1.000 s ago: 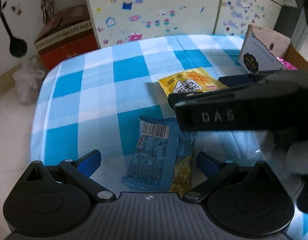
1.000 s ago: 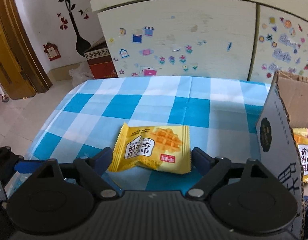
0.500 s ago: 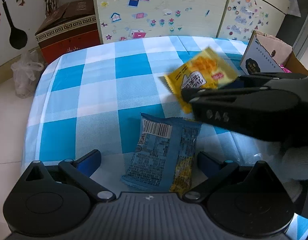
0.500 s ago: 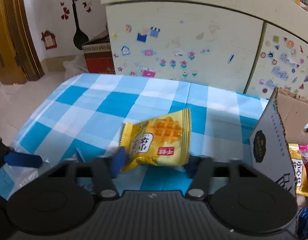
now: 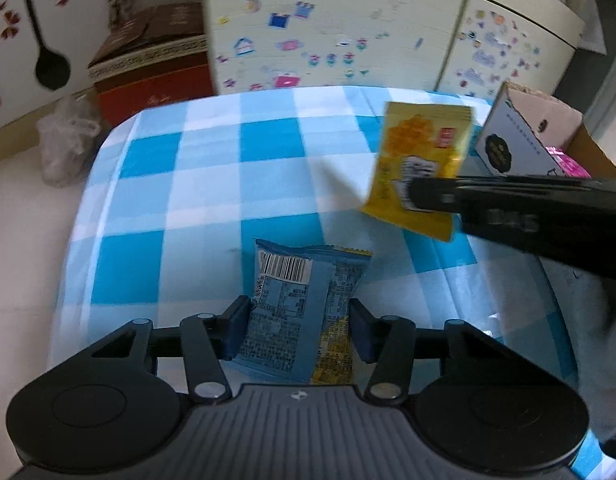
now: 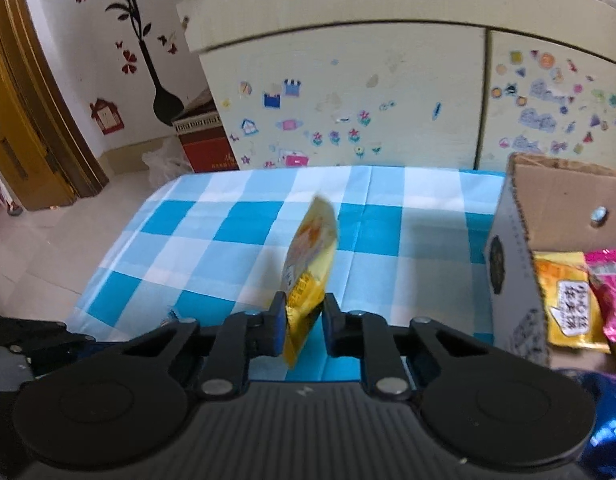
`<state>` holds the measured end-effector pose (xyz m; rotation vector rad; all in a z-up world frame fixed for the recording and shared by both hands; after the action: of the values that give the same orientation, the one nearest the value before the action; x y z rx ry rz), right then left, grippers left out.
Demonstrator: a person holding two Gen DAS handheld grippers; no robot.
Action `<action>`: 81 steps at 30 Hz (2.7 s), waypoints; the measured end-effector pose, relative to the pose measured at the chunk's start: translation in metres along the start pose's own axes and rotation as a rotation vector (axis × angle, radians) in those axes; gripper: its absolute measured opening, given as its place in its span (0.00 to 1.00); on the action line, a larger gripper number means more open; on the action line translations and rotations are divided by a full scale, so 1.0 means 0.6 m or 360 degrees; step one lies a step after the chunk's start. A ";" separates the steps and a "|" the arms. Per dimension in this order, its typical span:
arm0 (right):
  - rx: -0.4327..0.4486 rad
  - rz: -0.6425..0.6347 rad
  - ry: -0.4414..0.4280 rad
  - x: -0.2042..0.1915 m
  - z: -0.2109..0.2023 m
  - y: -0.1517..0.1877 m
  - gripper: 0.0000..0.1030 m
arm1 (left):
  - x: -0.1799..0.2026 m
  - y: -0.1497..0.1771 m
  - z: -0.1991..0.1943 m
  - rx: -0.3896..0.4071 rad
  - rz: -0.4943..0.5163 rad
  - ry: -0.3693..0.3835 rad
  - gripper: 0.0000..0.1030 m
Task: Organize snacks
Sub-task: 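Close left tool on blue bag while right tool grasps yellow waffle bag, then carry blue bag with left tool while right tool carries waffle bag over box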
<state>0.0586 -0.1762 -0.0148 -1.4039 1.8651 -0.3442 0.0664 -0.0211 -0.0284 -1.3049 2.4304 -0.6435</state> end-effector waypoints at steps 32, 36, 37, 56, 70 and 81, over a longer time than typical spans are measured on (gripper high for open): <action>0.0213 -0.0036 -0.0166 -0.004 -0.266 0.038 0.16 | 0.041 0.072 -0.172 0.0251 -0.0205 -0.0107 0.55; 0.0250 -0.0013 -0.0176 0.011 -0.295 0.044 0.16 | 0.051 0.082 -0.190 0.0279 -0.0189 -0.0106 0.55; 0.0258 -0.0006 -0.0176 0.014 -0.301 0.045 0.16 | 0.053 0.085 -0.195 0.0284 -0.0189 -0.0104 0.55; 0.0401 0.0023 -0.0175 0.063 -0.382 0.053 0.16 | 0.108 0.085 -0.264 0.0384 -0.0151 -0.0109 0.55; 0.0631 0.0271 -0.0134 0.160 -0.459 0.001 0.16 | 0.213 -0.028 -0.263 0.0513 -0.0072 0.0055 0.56; 0.0573 0.0506 -0.0025 0.219 -0.438 -0.019 0.16 | 0.279 -0.130 -0.187 0.0464 -0.0096 0.0140 0.56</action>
<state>-0.1324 -0.3577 0.1153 -0.8536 1.8647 -0.4772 -0.0212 -0.1727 0.0984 -1.2560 2.2624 -1.0469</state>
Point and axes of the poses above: each gripper's, at about its wrist camera, not at the fingertips, and z roughly the way its jaws point, x to its right, y to its underside, the point moved 2 cm from there along z, roughly the way its jaws point, and after that the axes turned 13 degrees about z, right-handed, at the moved point
